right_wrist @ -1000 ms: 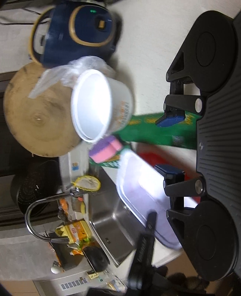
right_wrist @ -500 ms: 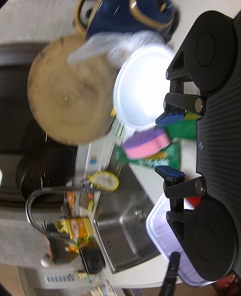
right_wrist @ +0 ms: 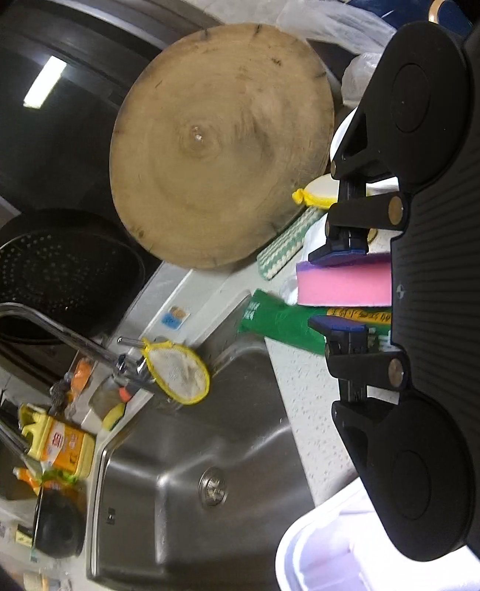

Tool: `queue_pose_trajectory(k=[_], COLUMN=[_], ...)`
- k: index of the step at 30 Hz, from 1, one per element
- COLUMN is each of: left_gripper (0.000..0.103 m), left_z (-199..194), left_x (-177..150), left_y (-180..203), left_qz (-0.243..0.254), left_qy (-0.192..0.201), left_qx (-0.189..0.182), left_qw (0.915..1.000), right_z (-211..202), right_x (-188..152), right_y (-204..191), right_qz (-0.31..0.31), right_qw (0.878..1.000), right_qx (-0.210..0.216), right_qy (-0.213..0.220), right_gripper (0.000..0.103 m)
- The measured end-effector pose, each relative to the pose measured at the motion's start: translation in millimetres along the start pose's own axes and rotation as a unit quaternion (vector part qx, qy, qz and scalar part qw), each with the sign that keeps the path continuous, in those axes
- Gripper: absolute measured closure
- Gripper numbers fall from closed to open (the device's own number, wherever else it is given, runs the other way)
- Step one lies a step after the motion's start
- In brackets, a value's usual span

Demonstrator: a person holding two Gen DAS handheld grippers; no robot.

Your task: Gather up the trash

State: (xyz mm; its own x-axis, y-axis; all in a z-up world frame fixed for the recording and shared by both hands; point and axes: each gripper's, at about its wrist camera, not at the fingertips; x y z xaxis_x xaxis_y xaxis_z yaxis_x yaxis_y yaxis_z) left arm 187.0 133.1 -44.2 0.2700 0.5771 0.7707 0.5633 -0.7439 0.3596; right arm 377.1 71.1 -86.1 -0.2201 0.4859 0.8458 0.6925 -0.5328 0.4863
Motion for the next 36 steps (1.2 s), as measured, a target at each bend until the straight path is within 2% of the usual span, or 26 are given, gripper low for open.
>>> queue_pose_trajectory(k=[2, 4, 10, 13, 16, 18, 24, 25, 27, 32, 36], left_gripper=[0.081, 0.081, 0.081, 0.081, 0.081, 0.081, 0.081, 0.081, 0.081, 0.078, 0.078], left_z=[1, 3, 10, 13, 14, 13, 4, 2, -1, -5, -11], left_x=[1, 2, 2, 0, 0, 0, 5, 5, 6, 5, 6], left_y=[-4, -6, -3, 0, 0, -2, -15, -17, -20, -21, -28], left_qz=[-0.003, -0.005, 0.003, 0.008, 0.01, 0.01, -0.005, -0.009, -0.013, -0.014, -0.017], left_qy=[0.001, 0.0, -0.009, -0.015, -0.015, -0.013, 0.003, 0.005, 0.009, 0.01, 0.024], left_qx=[0.001, -0.001, -0.027, -0.034, -0.034, -0.028, -0.007, -0.004, -0.001, 0.0, 0.031], left_qw=[1.0, 1.0, 0.9996, 0.9993, 0.9992, 0.9995, 1.0, 0.9999, 0.9999, 0.9999, 0.9991], right_z=[-11, -21, -48, -61, -68, -65, -33, -27, -19, 2, 4], right_x=[2, -1, -35, -48, -47, -42, -30, -28, -23, -14, -10], right_y=[6, 11, 27, 41, 49, 48, 29, 27, 23, 21, 24], right_qz=[0.03, 0.054, 0.099, 0.152, 0.193, 0.198, 0.158, 0.149, 0.126, 0.115, 0.143], right_qw=[0.999, 0.998, 0.993, 0.986, 0.98, 0.979, 0.987, 0.989, 0.992, 0.993, 0.989], right_qx=[0.021, 0.033, 0.018, 0.029, 0.042, 0.042, 0.023, 0.016, 0.009, 0.025, 0.034], right_qy=[-0.013, -0.025, -0.063, -0.055, -0.035, -0.023, -0.024, -0.019, -0.005, -0.002, -0.001], right_gripper=[0.098, 0.099, 0.099, 0.097, 0.081, 0.063, 0.054, 0.051, 0.036, 0.03, 0.031])
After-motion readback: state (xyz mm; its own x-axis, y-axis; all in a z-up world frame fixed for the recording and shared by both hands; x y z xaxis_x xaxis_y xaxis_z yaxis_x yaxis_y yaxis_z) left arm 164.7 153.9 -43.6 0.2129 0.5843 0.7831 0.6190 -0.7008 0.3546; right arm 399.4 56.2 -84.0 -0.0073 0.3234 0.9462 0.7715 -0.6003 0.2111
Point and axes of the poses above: each gripper's, at about its wrist camera, not at the fingertips, and z roughly the way its jaws point, y to its right, x to its top, and after that the axes turned 15 degrees about y, right-handed
